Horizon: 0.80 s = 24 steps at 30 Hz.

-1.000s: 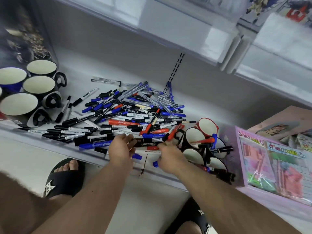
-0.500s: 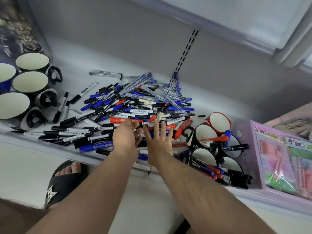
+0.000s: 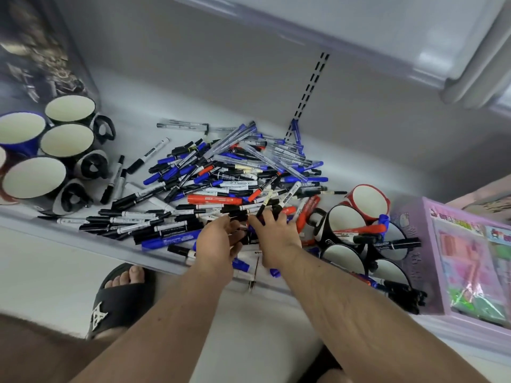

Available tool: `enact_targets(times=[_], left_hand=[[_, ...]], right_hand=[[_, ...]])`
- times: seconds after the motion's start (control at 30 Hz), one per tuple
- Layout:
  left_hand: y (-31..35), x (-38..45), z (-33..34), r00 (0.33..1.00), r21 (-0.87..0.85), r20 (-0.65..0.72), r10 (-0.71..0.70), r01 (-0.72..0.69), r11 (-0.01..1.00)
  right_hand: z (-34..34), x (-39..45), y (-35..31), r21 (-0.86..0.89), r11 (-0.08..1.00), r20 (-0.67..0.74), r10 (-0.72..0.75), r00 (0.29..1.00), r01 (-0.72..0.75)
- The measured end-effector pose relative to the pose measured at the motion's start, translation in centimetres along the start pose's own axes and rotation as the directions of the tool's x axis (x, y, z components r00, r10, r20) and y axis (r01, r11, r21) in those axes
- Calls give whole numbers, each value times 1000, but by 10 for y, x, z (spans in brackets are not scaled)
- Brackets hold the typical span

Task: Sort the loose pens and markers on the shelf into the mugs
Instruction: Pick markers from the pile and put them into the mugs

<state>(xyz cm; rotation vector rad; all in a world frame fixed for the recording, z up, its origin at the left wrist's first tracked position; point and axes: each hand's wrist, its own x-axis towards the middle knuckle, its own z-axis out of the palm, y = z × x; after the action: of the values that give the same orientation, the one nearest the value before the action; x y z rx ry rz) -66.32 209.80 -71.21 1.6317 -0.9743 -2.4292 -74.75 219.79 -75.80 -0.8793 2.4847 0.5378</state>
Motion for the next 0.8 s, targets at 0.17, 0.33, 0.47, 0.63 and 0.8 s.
enact_targets(times=[0.17, 0.33, 0.47, 0.63, 0.8], left_hand=[[-4, 4, -10, 998, -51, -44, -44, 41, 998], [-2, 8, -11, 995, -133, -62, -76, 67, 989], [-1, 6, -7, 996, -110, -60, -69, 62, 992], [-2, 9, -8, 992, -121, -84, -92, 82, 989], [-1, 11, -9, 993, -126, -72, -95, 85, 988]], right_hand=[[-2, 2, 2, -40, 999, -22, 13, 1000, -14], [8, -4, -6, -119, 988, -164, -113, 980, 94], [15, 1, -8, 11, 999, -151, -50, 987, 52], [11, 7, -9, 123, 992, -89, 17, 996, -6], [14, 9, 1, 171, 983, -137, -40, 990, 63]])
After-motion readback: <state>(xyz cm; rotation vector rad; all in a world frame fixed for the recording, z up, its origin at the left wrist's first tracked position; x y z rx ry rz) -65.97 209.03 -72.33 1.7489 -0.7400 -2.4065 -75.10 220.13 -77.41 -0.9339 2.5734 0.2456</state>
